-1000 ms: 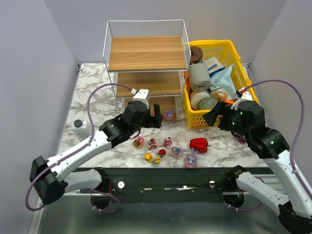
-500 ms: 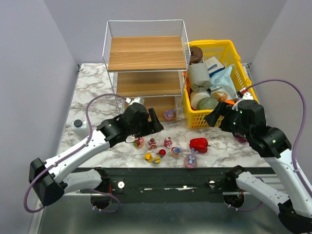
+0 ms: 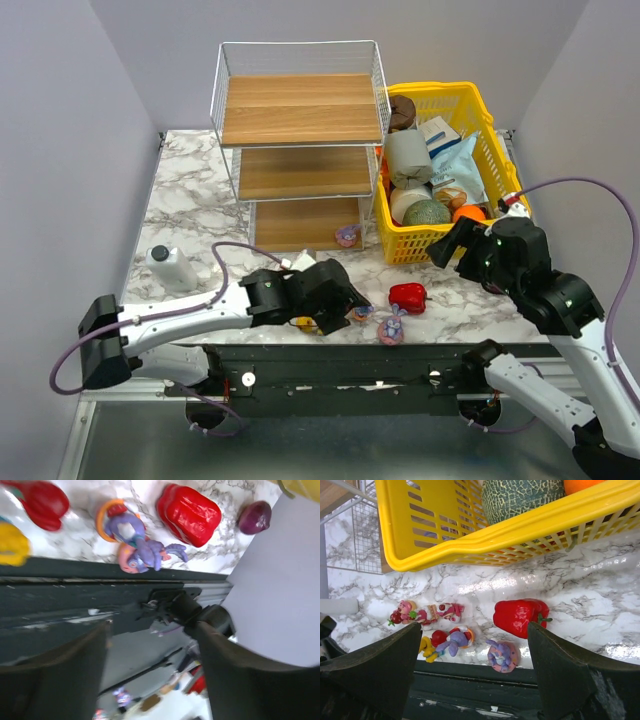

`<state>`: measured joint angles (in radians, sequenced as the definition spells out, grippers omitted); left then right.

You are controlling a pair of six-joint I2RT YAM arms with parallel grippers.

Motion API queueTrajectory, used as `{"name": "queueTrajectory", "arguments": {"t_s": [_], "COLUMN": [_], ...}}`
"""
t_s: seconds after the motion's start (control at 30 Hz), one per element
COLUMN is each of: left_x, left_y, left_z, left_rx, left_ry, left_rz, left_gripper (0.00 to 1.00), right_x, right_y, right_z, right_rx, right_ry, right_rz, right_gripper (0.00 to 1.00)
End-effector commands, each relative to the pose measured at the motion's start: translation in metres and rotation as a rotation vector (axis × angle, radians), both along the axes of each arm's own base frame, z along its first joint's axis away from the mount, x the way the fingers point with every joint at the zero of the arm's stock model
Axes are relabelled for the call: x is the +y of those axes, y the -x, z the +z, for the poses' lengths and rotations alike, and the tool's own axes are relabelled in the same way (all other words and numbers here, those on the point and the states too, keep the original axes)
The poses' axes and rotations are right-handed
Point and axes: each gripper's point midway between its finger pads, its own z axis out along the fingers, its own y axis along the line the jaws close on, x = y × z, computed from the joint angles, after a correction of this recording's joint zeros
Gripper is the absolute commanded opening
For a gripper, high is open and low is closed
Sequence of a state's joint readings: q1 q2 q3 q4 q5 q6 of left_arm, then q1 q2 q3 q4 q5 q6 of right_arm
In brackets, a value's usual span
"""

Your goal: Place and organize the plastic toys onto the shelf

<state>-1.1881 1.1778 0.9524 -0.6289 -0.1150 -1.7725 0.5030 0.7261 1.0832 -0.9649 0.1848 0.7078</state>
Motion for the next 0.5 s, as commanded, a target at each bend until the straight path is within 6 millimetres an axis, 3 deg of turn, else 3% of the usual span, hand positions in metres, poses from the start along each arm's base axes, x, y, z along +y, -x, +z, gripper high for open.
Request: {"name": "queueTrajectory", "arguments": {"t_s": [0.0, 0.13, 0.47], "left_x": [-0.025, -0.031, -0.013], "left_y": [-0.017, -0.016, -0.028], "left_z": [0.0, -0.009, -0.026], "left_rx": [0.046, 0.045, 0.052], "left_ry": [0.073, 0.085, 0.072], "left_rz": [0.251, 0.313, 0.466], "left_gripper": [0.67, 0.57, 0.49], "right_x": [-0.015, -0.015, -0.018], "right_y": [0.01, 0.013, 0.018], "right_z": [-0.007, -0.001, -0.003], "right_rx": [-0.006, -0.029, -0.049], "right_ry": [0.032, 0.034, 0.041], "right_rz": [-0.038, -0.015, 0.001], "right_gripper": [0.94, 0.94, 0.94]}}
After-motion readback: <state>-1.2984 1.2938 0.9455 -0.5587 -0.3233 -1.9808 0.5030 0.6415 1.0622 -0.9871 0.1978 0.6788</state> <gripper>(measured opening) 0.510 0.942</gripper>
